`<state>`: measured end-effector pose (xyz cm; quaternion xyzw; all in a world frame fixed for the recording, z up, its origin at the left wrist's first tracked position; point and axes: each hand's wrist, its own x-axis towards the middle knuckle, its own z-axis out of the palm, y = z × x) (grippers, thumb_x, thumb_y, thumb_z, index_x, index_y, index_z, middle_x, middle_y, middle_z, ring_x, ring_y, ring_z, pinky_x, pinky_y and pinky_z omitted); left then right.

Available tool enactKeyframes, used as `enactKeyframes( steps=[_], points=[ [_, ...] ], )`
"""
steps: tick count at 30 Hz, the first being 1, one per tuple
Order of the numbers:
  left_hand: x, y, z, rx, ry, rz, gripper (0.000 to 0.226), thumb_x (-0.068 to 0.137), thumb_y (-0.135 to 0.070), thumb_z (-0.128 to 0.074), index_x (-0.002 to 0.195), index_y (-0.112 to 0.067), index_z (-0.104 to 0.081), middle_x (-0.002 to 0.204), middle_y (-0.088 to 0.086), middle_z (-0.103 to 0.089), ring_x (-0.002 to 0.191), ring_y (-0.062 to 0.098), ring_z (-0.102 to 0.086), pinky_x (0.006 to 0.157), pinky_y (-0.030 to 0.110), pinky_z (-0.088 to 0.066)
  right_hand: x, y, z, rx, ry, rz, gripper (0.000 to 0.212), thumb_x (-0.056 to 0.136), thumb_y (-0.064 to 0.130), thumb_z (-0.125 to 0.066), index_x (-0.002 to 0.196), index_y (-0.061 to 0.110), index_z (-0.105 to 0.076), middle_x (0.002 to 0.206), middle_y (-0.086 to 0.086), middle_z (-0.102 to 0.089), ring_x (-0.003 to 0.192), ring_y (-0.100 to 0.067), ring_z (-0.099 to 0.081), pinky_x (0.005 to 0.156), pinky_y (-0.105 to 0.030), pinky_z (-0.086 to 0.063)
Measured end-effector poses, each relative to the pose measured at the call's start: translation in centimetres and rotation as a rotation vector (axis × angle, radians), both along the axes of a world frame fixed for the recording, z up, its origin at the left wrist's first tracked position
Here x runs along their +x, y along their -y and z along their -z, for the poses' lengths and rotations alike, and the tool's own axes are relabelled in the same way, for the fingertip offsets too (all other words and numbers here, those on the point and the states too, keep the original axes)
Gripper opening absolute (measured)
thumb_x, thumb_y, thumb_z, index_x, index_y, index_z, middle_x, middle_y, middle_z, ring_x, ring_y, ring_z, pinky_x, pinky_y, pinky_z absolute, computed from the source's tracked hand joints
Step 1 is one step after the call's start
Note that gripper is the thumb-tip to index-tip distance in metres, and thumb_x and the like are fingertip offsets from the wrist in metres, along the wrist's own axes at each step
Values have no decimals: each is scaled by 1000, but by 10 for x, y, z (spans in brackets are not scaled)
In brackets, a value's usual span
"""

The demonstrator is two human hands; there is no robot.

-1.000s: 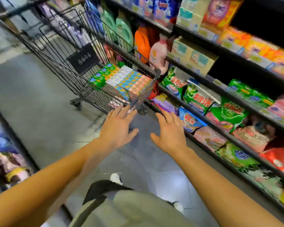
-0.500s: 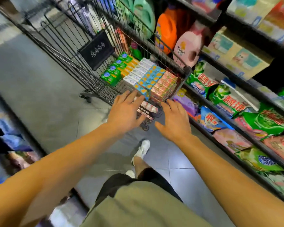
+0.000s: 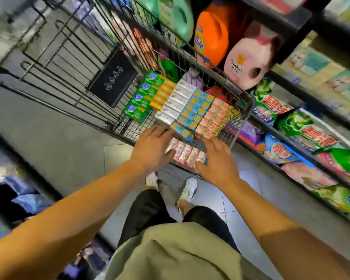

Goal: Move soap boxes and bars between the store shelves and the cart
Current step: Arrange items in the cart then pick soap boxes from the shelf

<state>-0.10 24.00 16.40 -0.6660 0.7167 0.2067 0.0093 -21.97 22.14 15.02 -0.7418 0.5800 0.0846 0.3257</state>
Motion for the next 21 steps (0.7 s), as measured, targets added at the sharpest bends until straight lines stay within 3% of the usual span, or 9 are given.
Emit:
enactKeyframes(
  steps=[6, 9, 12, 16, 19, 21],
  points=[
    [41, 57, 39, 305, -80, 112, 54, 88, -30, -65, 139, -15, -53, 128, 17, -63, 123, 34, -55, 107, 38, -34, 24, 4, 31, 174, -14, 225, 79, 92, 43, -61, 156, 18, -24, 162, -5, -21, 148, -30, -21, 119, -38, -22],
    [60, 81, 63, 452, -83, 159, 62, 84, -50, -51, 139, -22, -53, 128, 20, -62, 112, 42, -59, 95, 44, -47, 40, 2, 42, 227, -41, 358, 72, 92, 40, -60, 154, 18, -30, 160, -3, -25, 145, -31, -28, 114, -39, -28],
    [75, 99, 100, 587, -52, 238, 79, 76, -68, -38, 142, -25, -47, 124, 18, -65, 109, 39, -63, 91, 44, -52, 51, 4, 62, 292, -44, 444, 71, 93, 35, -62, 154, 17, -29, 164, -2, -18, 149, -25, -21, 117, -34, -21],
    [74, 117, 150, 676, -33, 296, 69, 89, -57, -49, 149, -26, -37, 122, 15, -66, 109, 33, -62, 88, 41, -53, 60, 15, 91, 394, -53, 568, 73, 93, 31, -64, 154, 14, -28, 164, -6, -17, 150, -22, -18, 117, -31, -21],
    [65, 123, 183, 703, -106, 329, 63, 95, -40, -58, 150, -20, -36, 106, 15, -66, 108, 31, -61, 80, 31, -48, 62, 21, 117, 470, -80, 686, 79, 89, 33, -69, 153, 10, -28, 158, -12, -27, 144, -27, -31, 116, -34, -30],
    [61, 122, 201, 704, -173, 333, 62, 94, -37, -62, 149, -20, -38, 118, 13, -66, 108, 31, -61, 76, 27, -42, 62, 26, 135, 509, -89, 764, 78, 87, 34, -71, 151, 14, -32, 152, -11, -36, 135, -26, -42, 108, -33, -40]
  ],
)
